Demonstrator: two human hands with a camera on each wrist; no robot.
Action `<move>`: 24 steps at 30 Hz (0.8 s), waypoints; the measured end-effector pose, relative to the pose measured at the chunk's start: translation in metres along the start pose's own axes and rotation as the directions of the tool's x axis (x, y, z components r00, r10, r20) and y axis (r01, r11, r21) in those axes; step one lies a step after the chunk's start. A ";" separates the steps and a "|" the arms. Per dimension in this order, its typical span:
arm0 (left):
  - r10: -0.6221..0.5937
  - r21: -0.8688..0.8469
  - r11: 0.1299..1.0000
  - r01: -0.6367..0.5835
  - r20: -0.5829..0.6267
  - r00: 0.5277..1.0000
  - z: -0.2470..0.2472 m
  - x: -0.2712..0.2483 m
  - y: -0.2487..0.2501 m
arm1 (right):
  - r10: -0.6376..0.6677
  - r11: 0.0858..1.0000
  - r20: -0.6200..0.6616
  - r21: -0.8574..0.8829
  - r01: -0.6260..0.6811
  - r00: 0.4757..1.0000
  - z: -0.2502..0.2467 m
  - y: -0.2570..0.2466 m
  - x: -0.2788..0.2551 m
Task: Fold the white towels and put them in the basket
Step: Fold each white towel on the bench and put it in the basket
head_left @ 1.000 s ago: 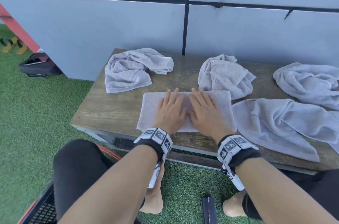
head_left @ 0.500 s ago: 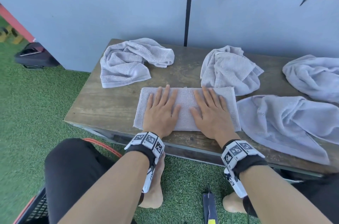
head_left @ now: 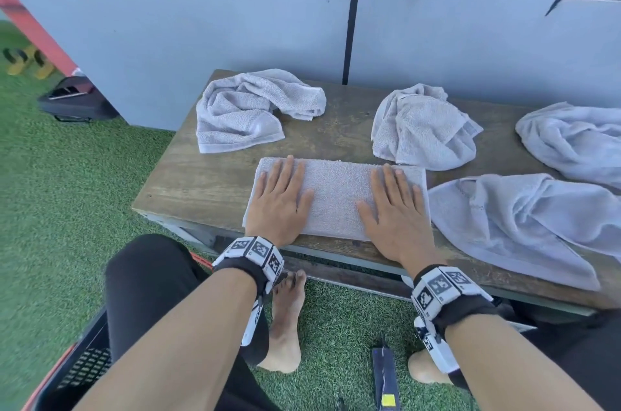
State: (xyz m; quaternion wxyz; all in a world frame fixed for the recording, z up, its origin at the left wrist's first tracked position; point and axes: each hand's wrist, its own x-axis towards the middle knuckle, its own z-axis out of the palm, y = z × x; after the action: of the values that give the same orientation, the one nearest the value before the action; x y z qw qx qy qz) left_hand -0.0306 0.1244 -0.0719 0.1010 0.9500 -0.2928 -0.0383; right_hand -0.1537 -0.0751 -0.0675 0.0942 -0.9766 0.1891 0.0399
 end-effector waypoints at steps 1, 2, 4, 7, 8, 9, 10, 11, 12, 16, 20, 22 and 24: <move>-0.003 0.002 1.000 0.003 0.002 1.000 0.000 -0.003 -0.003 | -0.004 1.000 0.005 -0.002 0.004 1.000 0.001 -0.003 -0.001; -0.010 0.000 1.000 0.010 0.005 1.000 0.000 -0.005 -0.005 | -0.007 1.000 0.008 -0.002 0.008 1.000 0.001 -0.005 -0.003; -0.039 -0.012 0.999 0.039 0.007 0.999 -0.001 -0.010 -0.010 | -0.017 1.000 0.019 0.002 0.017 1.000 0.001 -0.008 -0.003; -0.110 -0.041 0.993 0.111 0.018 0.994 -0.004 -0.019 -0.022 | -0.029 1.000 0.047 0.011 0.028 0.998 -0.002 -0.008 -0.002; -0.126 -0.038 0.991 0.127 0.028 0.992 -0.006 -0.022 -0.025 | -0.033 0.999 0.058 0.005 0.032 0.998 -0.003 -0.008 -0.002; -0.138 -0.034 0.990 0.140 0.042 0.989 -0.008 -0.024 -0.026 | -0.035 0.999 0.074 -0.002 0.035 0.997 -0.005 -0.008 -0.001; -0.150 -0.031 0.988 0.152 0.061 0.987 -0.010 -0.024 -0.027 | -0.034 0.999 0.092 -0.003 0.035 0.995 -0.006 -0.007 0.000; -0.163 -0.025 0.986 0.165 0.082 0.983 -0.011 -0.024 -0.026 | -0.025 1.000 0.104 0.008 0.025 0.994 -0.008 -0.007 0.000; -0.176 -0.014 0.984 0.179 0.103 0.979 -0.013 -0.023 -0.025 | 0.000 1.000 0.094 0.029 -0.003 0.996 -0.009 -0.007 0.000; -0.243 0.000 0.969 0.248 0.210 0.947 -0.018 -0.021 -0.017 | 0.313 0.947 -0.143 0.119 -0.298 0.939 -0.015 -0.006 -0.006; -0.286 0.004 0.955 0.295 0.265 0.921 -0.019 -0.024 -0.008 | 0.396 0.915 -0.124 0.132 -0.381 0.910 -0.025 -0.006 -0.002; -0.290 0.009 0.954 0.299 0.283 0.914 -0.021 -0.026 -0.005 | 0.372 0.921 -0.064 0.152 -0.359 0.926 -0.034 -0.009 0.003; -0.300 0.031 0.952 0.305 0.294 0.908 -0.024 -0.029 -0.001 | 0.294 0.935 -0.053 0.225 -0.275 0.954 -0.046 -0.016 0.008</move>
State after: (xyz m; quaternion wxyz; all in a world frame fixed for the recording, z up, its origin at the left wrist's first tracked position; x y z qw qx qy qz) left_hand -0.0508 0.1462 -0.0485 0.0567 0.9666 -0.1537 -0.1970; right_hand -0.1382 -0.0726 -0.0206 0.1844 -0.9238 0.3355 -0.0095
